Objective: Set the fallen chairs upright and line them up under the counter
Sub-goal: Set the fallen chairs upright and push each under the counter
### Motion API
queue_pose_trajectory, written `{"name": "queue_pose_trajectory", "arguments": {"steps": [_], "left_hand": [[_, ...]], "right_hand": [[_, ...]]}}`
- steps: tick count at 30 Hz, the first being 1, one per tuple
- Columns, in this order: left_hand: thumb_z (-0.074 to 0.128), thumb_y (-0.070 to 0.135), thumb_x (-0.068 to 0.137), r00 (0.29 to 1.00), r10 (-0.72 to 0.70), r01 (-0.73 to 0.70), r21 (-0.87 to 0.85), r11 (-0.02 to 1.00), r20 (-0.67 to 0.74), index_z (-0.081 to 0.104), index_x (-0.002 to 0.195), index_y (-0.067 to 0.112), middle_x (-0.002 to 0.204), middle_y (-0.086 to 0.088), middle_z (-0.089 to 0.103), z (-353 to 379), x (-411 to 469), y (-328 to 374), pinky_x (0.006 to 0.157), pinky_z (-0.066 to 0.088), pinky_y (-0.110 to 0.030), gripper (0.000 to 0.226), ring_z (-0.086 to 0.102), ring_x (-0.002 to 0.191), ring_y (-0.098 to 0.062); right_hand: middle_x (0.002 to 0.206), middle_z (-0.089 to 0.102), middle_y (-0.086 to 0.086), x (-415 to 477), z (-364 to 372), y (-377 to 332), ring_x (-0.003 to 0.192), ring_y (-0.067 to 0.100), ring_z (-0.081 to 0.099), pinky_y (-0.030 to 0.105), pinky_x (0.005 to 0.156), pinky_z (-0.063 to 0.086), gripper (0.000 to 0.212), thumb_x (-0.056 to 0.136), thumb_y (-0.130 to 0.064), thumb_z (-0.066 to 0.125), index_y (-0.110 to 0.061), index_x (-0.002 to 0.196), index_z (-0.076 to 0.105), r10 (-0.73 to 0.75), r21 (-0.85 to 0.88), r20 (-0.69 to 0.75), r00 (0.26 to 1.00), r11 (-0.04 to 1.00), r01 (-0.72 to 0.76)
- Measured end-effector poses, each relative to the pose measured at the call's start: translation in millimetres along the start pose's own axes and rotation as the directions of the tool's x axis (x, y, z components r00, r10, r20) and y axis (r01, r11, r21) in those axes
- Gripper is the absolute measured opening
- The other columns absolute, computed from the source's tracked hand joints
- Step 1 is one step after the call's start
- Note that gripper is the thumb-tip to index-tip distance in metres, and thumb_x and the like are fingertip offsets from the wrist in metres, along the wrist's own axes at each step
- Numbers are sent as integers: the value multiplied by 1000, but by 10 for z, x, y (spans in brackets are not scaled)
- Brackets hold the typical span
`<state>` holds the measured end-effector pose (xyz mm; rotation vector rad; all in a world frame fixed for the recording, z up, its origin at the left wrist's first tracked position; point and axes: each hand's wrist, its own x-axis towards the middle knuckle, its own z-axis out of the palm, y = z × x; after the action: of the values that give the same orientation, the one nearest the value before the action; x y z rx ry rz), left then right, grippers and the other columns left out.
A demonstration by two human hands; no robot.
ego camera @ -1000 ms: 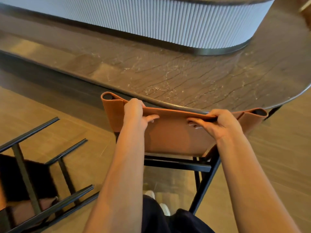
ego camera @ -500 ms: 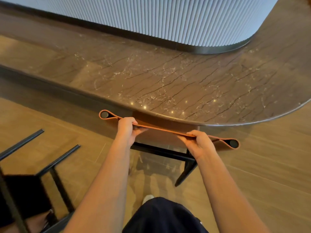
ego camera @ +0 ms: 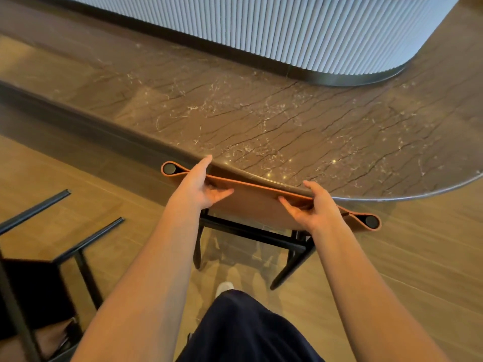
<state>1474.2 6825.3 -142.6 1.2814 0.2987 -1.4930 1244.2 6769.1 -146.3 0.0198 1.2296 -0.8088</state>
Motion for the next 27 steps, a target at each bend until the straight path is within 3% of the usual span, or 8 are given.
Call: {"name": "queue_pose_trajectory", "arguments": {"steps": [5, 8, 10, 13, 15, 21, 24, 27], "left_hand": [[52, 1, 89, 984, -11, 16, 24, 1000, -177, 51, 110, 1, 101, -22, 57, 125, 37, 51, 60, 54, -50, 21, 60, 91, -38], [54, -2, 87, 981, -21, 32, 54, 998, -191, 51, 99, 1, 101, -23, 56, 105, 6, 33, 70, 56, -51, 13, 58, 83, -38], [51, -5, 88, 979, -42, 52, 48, 997, -199, 51, 99, -1, 103, -24, 55, 50, 6, 7, 78, 55, -54, 13, 58, 93, -41], [44, -8, 90, 976, -62, 78, 68, 995, -207, 48, 93, -2, 101, -24, 52, -17, -6, -45, 87, 52, -54, 8, 55, 109, -44], [40, -11, 90, 976, -50, 72, 96, 993, -212, 48, 98, -3, 106, -23, 51, -105, 18, -111, 88, 51, -55, 14, 54, 107, -41], [42, -11, 90, 990, 56, -26, 233, 972, -126, 50, 103, 3, 99, -21, 58, -226, 94, -120, 69, 57, -47, 21, 61, 81, -34], [41, -12, 90, 994, 63, -39, 251, 967, -90, 49, 110, 3, 97, -20, 59, -204, 115, -93, 60, 56, -44, 26, 62, 80, -32], [40, -13, 89, 995, 85, -68, 248, 966, -58, 47, 114, 2, 96, -20, 58, -146, 191, -45, 51, 55, -43, 30, 63, 79, -32]], "right_hand": [[119, 55, 31, 78, 35, -78, 104, 58, 54, 55, 44, 53, 38, 85, 12, 55, 8, 123, 52, 35, -26, -79, 996, 999, -37], [120, 51, 36, 46, 30, -46, 98, 63, 53, 55, 44, 53, 35, 85, 13, 52, 12, 120, 51, 56, -31, -118, 991, 998, -60], [121, 50, 37, 14, 19, 23, 93, 63, 53, 56, 48, 54, 27, 86, 13, 50, 14, 114, 52, 49, -34, -141, 989, 998, -54], [132, 45, 34, 1, -53, 152, 103, 62, 49, 58, 63, 54, 42, 89, 15, 36, 11, 129, 46, 0, -51, -193, 981, 999, -11], [131, 48, 32, -6, -119, 273, 112, 58, 48, 62, 67, 49, 48, 87, 18, 29, 12, 133, 42, -36, -62, -208, 977, 998, 24], [109, 56, 30, -32, -184, 377, 117, 52, 49, 61, 69, 50, 50, 87, 20, 29, 10, 134, 39, -110, -84, -193, 975, 992, 95], [116, 54, 31, -7, -155, 398, 120, 52, 47, 63, 88, 42, 49, 87, 19, 27, 12, 135, 38, -120, -91, -192, 974, 990, 104], [120, 53, 33, 82, -116, 371, 118, 53, 49, 64, 87, 43, 47, 88, 19, 28, 12, 133, 37, -132, -81, -189, 973, 990, 118]]}}
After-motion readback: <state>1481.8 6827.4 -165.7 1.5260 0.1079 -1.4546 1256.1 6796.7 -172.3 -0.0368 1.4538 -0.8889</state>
